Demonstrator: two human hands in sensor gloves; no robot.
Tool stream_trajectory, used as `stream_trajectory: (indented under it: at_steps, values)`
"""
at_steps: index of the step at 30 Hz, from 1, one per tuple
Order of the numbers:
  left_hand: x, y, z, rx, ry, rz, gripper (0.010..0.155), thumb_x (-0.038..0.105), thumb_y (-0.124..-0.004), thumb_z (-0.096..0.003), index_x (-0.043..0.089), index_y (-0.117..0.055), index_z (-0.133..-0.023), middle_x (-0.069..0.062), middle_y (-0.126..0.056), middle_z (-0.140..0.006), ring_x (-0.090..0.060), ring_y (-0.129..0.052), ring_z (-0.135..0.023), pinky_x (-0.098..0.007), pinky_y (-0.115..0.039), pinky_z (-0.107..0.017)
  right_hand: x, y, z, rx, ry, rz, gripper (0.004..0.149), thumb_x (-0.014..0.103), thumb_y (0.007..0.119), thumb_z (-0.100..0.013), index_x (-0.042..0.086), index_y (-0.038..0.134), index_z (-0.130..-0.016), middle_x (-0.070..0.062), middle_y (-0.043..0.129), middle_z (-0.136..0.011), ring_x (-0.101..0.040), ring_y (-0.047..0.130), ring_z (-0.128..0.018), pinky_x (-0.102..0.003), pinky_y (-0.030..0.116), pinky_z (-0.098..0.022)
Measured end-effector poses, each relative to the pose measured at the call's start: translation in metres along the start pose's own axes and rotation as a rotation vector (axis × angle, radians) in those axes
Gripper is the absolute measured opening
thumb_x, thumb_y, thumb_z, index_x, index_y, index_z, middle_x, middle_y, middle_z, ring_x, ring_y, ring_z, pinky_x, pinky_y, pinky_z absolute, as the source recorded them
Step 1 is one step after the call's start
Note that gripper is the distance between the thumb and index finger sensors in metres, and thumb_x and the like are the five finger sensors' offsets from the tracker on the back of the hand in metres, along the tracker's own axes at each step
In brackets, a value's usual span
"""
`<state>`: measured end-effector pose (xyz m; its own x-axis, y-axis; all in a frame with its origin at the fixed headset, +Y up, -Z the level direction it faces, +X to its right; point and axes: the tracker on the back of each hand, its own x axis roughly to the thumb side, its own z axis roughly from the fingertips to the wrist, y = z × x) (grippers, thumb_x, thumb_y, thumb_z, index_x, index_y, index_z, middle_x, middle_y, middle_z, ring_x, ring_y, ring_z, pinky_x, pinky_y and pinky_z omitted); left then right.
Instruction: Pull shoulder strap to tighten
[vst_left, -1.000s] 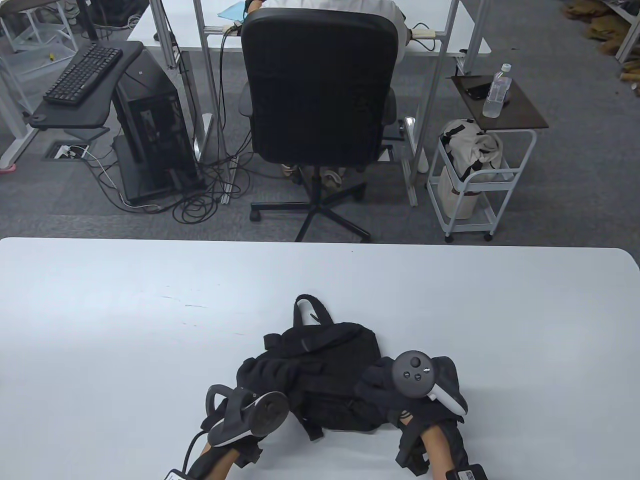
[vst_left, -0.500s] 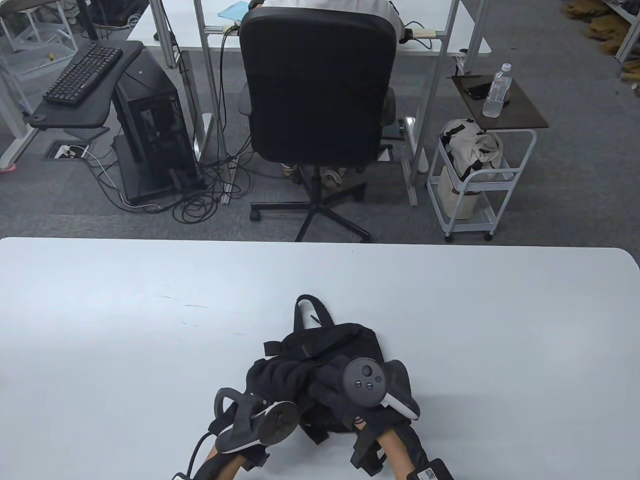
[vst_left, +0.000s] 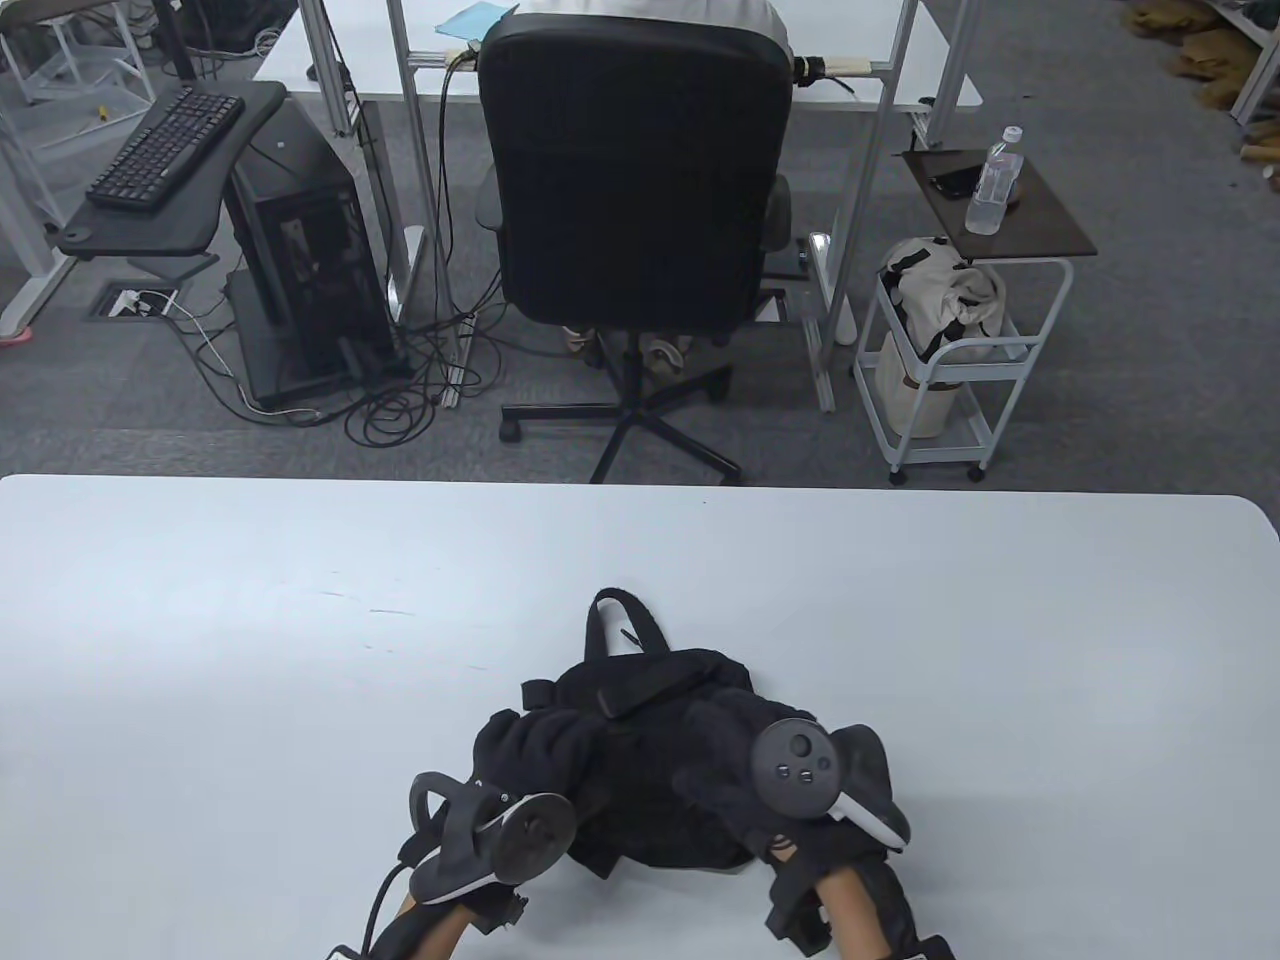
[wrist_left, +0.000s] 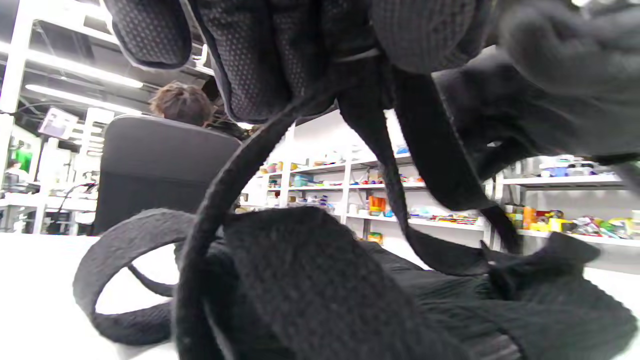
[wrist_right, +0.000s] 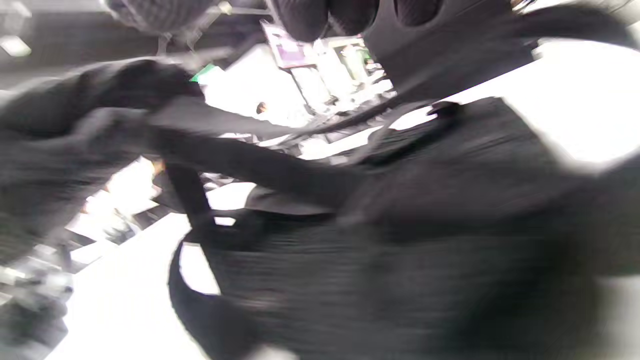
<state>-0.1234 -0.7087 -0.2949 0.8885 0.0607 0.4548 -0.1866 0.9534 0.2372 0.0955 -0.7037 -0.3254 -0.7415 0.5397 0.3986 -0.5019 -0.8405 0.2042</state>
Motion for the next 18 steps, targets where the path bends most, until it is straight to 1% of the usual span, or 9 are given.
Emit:
stream_trajectory:
  at_steps: [2, 3, 4, 6, 7, 12, 13, 17, 18]
  values:
    - [0.006, 0.000, 0.001, -0.003, -0.023, -0.001, 0.064, 0.051, -0.066, -0.0494, 0.025, -0.059, -0.108, -0.001, -0.074, -0.108, -0.028, -0.081, -0.103, -0.061, -0.061, -0.078, 0.011, 0.018, -0.013, 0.079, -0.019, -0.049, 0.075, 0.056, 0.057, -0.048, 0.023, 0.044, -0.113, -0.013, 0.040, -0.117, -0.046, 0.047, -0.099, -0.074, 0.034, -0.070]
    - [0.007, 0.000, 0.001, 0.000, -0.031, -0.003, 0.064, 0.051, -0.066, -0.0493, 0.025, -0.059, -0.108, -0.001, -0.074, -0.108, -0.027, -0.082, -0.102, -0.061, -0.062, -0.078, 0.013, 0.023, -0.016, 0.104, -0.014, -0.062, 0.069, 0.055, 0.057, -0.049, 0.023, 0.050, -0.110, -0.011, 0.042, -0.114, -0.045, 0.046, -0.098, -0.073, 0.033, -0.070]
    - [0.009, 0.000, 0.001, -0.002, -0.030, -0.018, 0.063, 0.049, -0.067, -0.0497, 0.024, -0.059, -0.107, -0.002, -0.074, -0.108, -0.029, -0.082, -0.102, -0.061, -0.062, -0.077, 0.015, 0.028, -0.020, 0.080, 0.000, -0.072, 0.061, 0.051, 0.057, -0.049, 0.018, 0.060, -0.100, -0.010, 0.054, -0.105, -0.042, 0.054, -0.092, -0.071, 0.036, -0.071]
    - [0.006, -0.001, 0.001, -0.004, -0.025, -0.069, 0.064, 0.050, -0.066, -0.0496, 0.025, -0.059, -0.108, -0.001, -0.075, -0.108, -0.027, -0.083, -0.101, -0.060, -0.063, -0.077, 0.015, 0.027, -0.019, 0.021, 0.002, -0.074, 0.041, 0.045, 0.064, -0.050, 0.021, 0.074, -0.081, -0.009, 0.070, -0.090, -0.040, 0.065, -0.083, -0.068, 0.042, -0.071]
    - [0.005, -0.002, 0.001, -0.013, -0.022, -0.044, 0.064, 0.050, -0.066, -0.0498, 0.024, -0.059, -0.108, -0.001, -0.075, -0.108, -0.027, -0.083, -0.102, -0.061, -0.063, -0.077, 0.014, 0.025, -0.019, 0.013, -0.009, -0.057, 0.037, 0.043, 0.067, -0.051, 0.019, 0.077, -0.077, -0.009, 0.073, -0.086, -0.039, 0.068, -0.079, -0.068, 0.043, -0.071]
    - [0.006, -0.005, -0.002, -0.027, -0.015, -0.040, 0.065, 0.051, -0.065, -0.0492, 0.024, -0.060, -0.108, -0.001, -0.075, -0.108, -0.028, -0.081, -0.103, -0.062, -0.062, -0.077, 0.009, 0.012, -0.012, 0.042, -0.031, 0.054, 0.035, 0.040, 0.065, -0.052, 0.017, 0.077, -0.075, -0.011, 0.073, -0.083, -0.040, 0.067, -0.076, -0.067, 0.044, -0.070]
    - [0.003, -0.005, -0.002, -0.030, -0.003, -0.047, 0.065, 0.051, -0.065, -0.0493, 0.024, -0.060, -0.108, -0.001, -0.074, -0.109, -0.028, -0.081, -0.103, -0.063, -0.062, -0.077, 0.002, 0.004, -0.007, 0.034, -0.008, 0.128, 0.035, 0.040, 0.064, -0.052, 0.017, 0.077, -0.075, -0.010, 0.073, -0.083, -0.040, 0.067, -0.076, -0.067, 0.044, -0.070]
    - [-0.012, -0.004, -0.002, -0.027, 0.050, -0.020, 0.065, 0.052, -0.064, -0.0496, 0.025, -0.060, -0.108, 0.000, -0.074, -0.109, -0.027, -0.081, -0.104, -0.062, -0.062, -0.077, -0.032, -0.019, 0.010, 0.010, 0.093, 0.199, 0.034, 0.040, 0.065, -0.052, 0.017, 0.078, -0.075, -0.010, 0.073, -0.083, -0.040, 0.067, -0.076, -0.067, 0.044, -0.070]
    - [-0.012, -0.006, -0.003, -0.030, 0.048, 0.019, 0.065, 0.052, -0.064, -0.0495, 0.025, -0.060, -0.108, 0.000, -0.074, -0.109, -0.028, -0.081, -0.103, -0.063, -0.062, -0.077, -0.040, -0.022, 0.013, 0.036, 0.117, 0.186, 0.034, 0.039, 0.065, -0.052, 0.017, 0.079, -0.075, -0.010, 0.074, -0.083, -0.040, 0.067, -0.076, -0.068, 0.044, -0.069]
